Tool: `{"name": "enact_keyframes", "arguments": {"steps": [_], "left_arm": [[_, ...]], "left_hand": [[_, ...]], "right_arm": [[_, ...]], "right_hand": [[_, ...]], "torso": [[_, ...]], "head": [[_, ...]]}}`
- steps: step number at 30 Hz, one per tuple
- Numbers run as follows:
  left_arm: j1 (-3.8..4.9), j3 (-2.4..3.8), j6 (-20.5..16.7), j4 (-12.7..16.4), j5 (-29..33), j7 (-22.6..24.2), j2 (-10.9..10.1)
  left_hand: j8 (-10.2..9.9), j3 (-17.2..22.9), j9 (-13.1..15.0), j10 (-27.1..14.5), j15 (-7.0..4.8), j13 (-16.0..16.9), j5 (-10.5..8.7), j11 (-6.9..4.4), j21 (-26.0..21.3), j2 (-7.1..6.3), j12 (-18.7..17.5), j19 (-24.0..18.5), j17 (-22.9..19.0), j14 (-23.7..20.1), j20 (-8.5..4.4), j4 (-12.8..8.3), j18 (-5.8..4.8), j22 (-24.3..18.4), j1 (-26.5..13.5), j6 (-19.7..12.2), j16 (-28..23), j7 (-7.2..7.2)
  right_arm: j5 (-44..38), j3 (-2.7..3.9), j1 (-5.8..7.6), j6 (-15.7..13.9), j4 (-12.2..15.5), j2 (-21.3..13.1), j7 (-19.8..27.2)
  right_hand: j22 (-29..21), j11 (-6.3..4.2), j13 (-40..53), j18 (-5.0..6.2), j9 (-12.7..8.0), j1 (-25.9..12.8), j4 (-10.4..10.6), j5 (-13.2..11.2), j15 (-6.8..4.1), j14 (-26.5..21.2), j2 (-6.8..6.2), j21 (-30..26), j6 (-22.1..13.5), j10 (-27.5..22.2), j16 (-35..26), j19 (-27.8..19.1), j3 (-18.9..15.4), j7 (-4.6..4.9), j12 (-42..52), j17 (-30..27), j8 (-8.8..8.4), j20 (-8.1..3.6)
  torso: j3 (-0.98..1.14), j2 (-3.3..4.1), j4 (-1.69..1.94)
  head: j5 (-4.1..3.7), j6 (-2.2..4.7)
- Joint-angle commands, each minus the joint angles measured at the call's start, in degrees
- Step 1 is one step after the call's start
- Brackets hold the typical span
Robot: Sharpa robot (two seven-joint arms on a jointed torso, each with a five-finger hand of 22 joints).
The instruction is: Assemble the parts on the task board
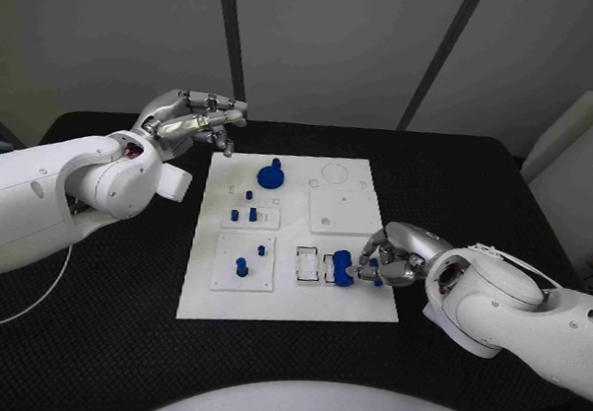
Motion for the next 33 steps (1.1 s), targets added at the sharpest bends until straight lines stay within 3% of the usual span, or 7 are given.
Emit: {"name": "enact_keyframes", "arguments": {"steps": [1, 10, 22, 25, 27, 33], "left_arm": [[0.07, 0.04, 0.81, 0.05, -0.07, 0.72, 0.04], [0.07, 0.04, 1.22, 0.05, -0.07, 0.47, -0.01], [0.07, 0.04, 1.48, 0.01, -0.07, 0.27, 0.03], [0.07, 0.04, 1.52, -0.01, -0.07, 0.25, 0.06], [0.07, 0.04, 1.54, 0.01, -0.07, 0.23, 0.05], [0.07, 0.04, 1.56, 0.04, -0.07, 0.17, -0.07]], "left_hand": [[0.35, -0.09, 0.10, -0.38, 0.23, -0.01, -0.19, 0.16, 0.06, 0.15, 0.38, -0.04, -0.06, -0.34, 0.27, 0.14, 0.72, 0.00, -0.57, -0.40, 0.32, -0.09], [0.41, -0.17, 0.10, -0.43, 0.24, -0.02, -0.20, 0.17, 0.04, 0.14, 0.44, -0.05, -0.07, -0.35, 0.28, 0.23, 0.72, -0.02, -0.69, -0.44, 0.34, -0.09], [0.41, -0.17, 0.10, -0.43, 0.24, -0.02, -0.20, 0.17, 0.04, 0.14, 0.44, -0.05, -0.07, -0.35, 0.28, 0.23, 0.72, -0.02, -0.69, -0.44, 0.34, -0.09], [0.41, -0.17, 0.10, -0.43, 0.24, -0.02, -0.20, 0.17, 0.04, 0.14, 0.44, -0.05, -0.07, -0.35, 0.28, 0.23, 0.72, -0.02, -0.69, -0.44, 0.34, -0.09], [0.41, -0.17, 0.10, -0.43, 0.24, -0.02, -0.20, 0.17, 0.04, 0.14, 0.44, -0.05, -0.07, -0.35, 0.28, 0.23, 0.72, -0.02, -0.69, -0.44, 0.34, -0.09], [0.46, -0.19, 0.10, -0.47, 0.24, -0.03, -0.18, 0.16, 0.01, 0.19, 0.49, -0.06, -0.08, -0.36, 0.29, 0.27, 0.73, -0.03, -0.70, -0.48, 0.36, -0.10]], "right_arm": [[-1.16, 0.03, -0.04, 1.10, -0.55, 0.82, -2.19], [-1.07, 0.04, -0.67, 1.59, -1.60, 2.64, -2.74], [-1.04, 0.04, -1.04, 2.69, -2.47, 3.90, -2.89], [-1.24, 0.04, -1.06, 2.22, -2.61, 4.06, -3.00], [-1.40, 0.04, -1.07, 1.37, -2.60, 4.06, -3.09], [-0.51, 0.05, -1.09, -3.08, -1.45, 3.18, -3.17]], "right_hand": [[-0.17, -0.05, -0.01, -0.48, 0.17, -0.97, -0.04, -0.27, 0.42, 2.89, 0.16, 0.10, -0.62, -0.44, -0.07, -0.27, -0.71, 0.09, -0.39, -0.20, 0.41, 0.43], [-0.21, 0.02, 0.53, -0.45, 0.83, -3.02, -0.07, -3.02, 0.50, 2.87, 0.67, 0.04, -1.21, -0.55, -0.22, -0.40, -2.51, 0.14, -0.43, -0.19, 1.17, 0.54], [-0.11, -0.03, 0.98, -0.46, 1.17, -1.52, -0.36, -2.93, 0.46, 2.91, 0.94, 0.10, -1.28, -0.43, -0.19, -0.39, -2.51, 0.06, -0.31, 0.01, 1.64, 0.53], [-0.01, -0.08, 1.36, -0.47, 1.44, 0.44, -0.55, -0.81, 0.43, 2.94, 1.42, 0.15, -1.46, -0.33, -0.18, -0.37, -2.35, 0.04, -0.25, 0.16, 1.97, 0.49], [0.16, -0.16, 1.92, -0.50, 1.70, 1.90, -0.61, 1.93, 0.35, 3.00, 2.17, 0.26, -1.43, -0.03, -0.10, -0.31, -2.14, -0.05, -0.02, 0.42, 2.35, 0.44], [0.99, -0.55, 3.69, -0.64, 2.21, 4.19, -0.64, 7.61, 0.06, 3.22, 3.20, 0.80, -0.77, 1.26, 0.33, 0.08, -1.92, -0.42, 0.98, 1.39, 3.25, 0.23]], "torso": [[0.03, -0.03, 0.01], [0.01, 0.02, -0.03], [0.08, -0.03, -0.04], [0.06, -0.01, 0.01], [0.04, 0.01, -0.01], [0.08, -0.06, -0.12]], "head": [[0.07, -0.05], [0.13, -0.36], [0.06, -0.51], [-0.04, -0.51], [0.04, -0.50], [0.24, -0.55]]}}
